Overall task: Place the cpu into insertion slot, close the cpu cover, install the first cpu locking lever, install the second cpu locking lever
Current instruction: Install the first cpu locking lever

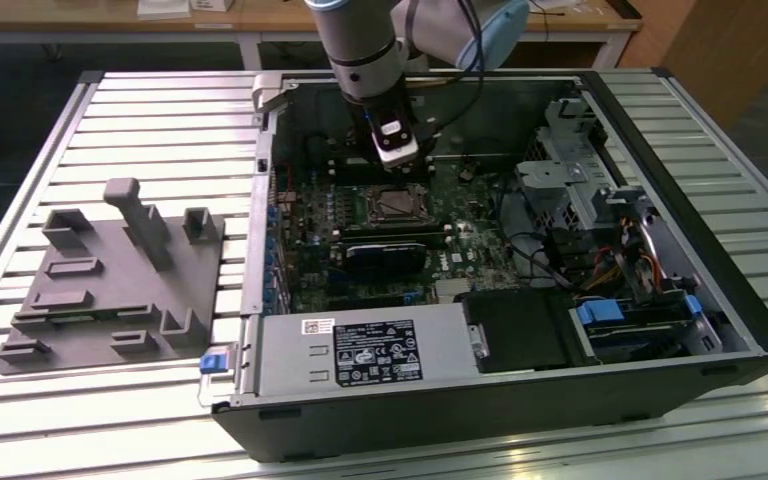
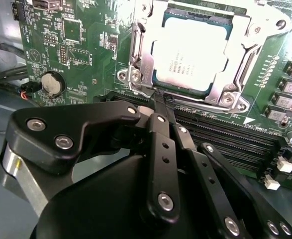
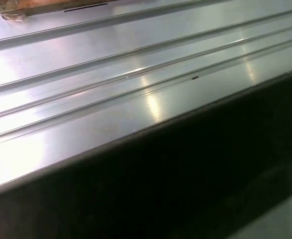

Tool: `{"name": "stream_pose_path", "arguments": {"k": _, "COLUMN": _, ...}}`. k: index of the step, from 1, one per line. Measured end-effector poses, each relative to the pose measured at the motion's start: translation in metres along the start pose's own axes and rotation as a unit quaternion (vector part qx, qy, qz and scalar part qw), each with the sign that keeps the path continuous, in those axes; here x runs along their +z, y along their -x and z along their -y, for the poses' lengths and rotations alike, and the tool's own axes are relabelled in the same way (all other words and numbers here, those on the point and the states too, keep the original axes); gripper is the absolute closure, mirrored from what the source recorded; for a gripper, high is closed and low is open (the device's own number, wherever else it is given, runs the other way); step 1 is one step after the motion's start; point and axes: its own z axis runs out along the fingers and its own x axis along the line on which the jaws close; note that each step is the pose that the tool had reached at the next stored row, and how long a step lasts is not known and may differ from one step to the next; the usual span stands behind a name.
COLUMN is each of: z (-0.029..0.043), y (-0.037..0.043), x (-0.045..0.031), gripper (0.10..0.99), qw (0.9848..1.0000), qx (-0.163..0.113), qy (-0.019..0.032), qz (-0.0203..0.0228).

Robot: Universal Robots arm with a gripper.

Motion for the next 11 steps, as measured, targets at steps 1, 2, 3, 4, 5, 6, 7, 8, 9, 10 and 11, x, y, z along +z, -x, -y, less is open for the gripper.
{"name": "stream_pose_path", "arguments": {"k": 1, "z": 0.0003, "y": 0.0000, "x": 0.0003, "gripper": 0.980, "qw": 1.0000, "qx": 0.000, "qy": 0.0000, "qz": 0.0000}}
{"name": "stream_pose_path", "arguments": {"k": 2, "z": 0.0007, "y": 0.0001, "x": 0.0006, "gripper": 0.980, "qw": 1.0000, "qx": 0.000, "qy": 0.0000, "qz": 0.0000}}
{"name": "stream_pose_path", "arguments": {"k": 3, "z": 0.0011, "y": 0.0002, "x": 0.0009, "gripper": 0.980, "qw": 1.0000, "qx": 0.000, "qy": -0.0001, "qz": 0.0001}}
{"name": "stream_pose_path", "arguments": {"k": 4, "z": 0.0015, "y": 0.0002, "x": 0.0012, "gripper": 0.980, "qw": 1.0000, "qx": 0.000, "qy": -0.0001, "qz": 0.0000}}
{"name": "stream_pose_path", "arguments": {"k": 5, "z": 0.0019, "y": 0.0003, "x": 0.0014, "gripper": 0.980, "qw": 1.0000, "qx": 0.000, "qy": -0.0002, "qz": 0.0000}}
{"name": "stream_pose_path", "arguments": {"k": 6, "z": 0.0022, "y": 0.0004, "x": 0.0016, "gripper": 0.980, "qw": 1.0000, "qx": 0.000, "qy": -0.0001, "qz": 0.0000}}
{"name": "stream_pose_path", "arguments": {"k": 7, "z": 0.0025, "y": 0.0004, "x": 0.0017, "gripper": 0.980, "qw": 1.0000, "qx": 0.001, "qy": 0.0002, "qz": -0.0001}}
{"name": "stream_pose_path", "arguments": {"k": 8, "z": 0.0028, "y": 0.0005, "x": 0.0017, "gripper": 0.980, "qw": 1.0000, "qx": 0.001, "qy": 0.0009, "qz": -0.0004}}
{"name": "stream_pose_path", "arguments": {"k": 9, "z": 0.0030, "y": 0.0006, "x": 0.0018, "gripper": 0.980, "qw": 1.0000, "qx": 0.001, "qy": 0.0018, "qz": -0.0008}}
{"name": "stream_pose_path", "arguments": {"k": 10, "z": 0.0032, "y": 0.0007, "x": 0.0018, "gripper": 0.980, "qw": 1.0000, "qx": 0.001, "qy": 0.0031, "qz": -0.0012}}
{"name": "stream_pose_path", "arguments": {"k": 11, "z": 0.0035, "y": 0.0008, "x": 0.0018, "gripper": 0.980, "qw": 1.0000, "qx": 0.002, "qy": 0.0053, "qz": -0.0021}}
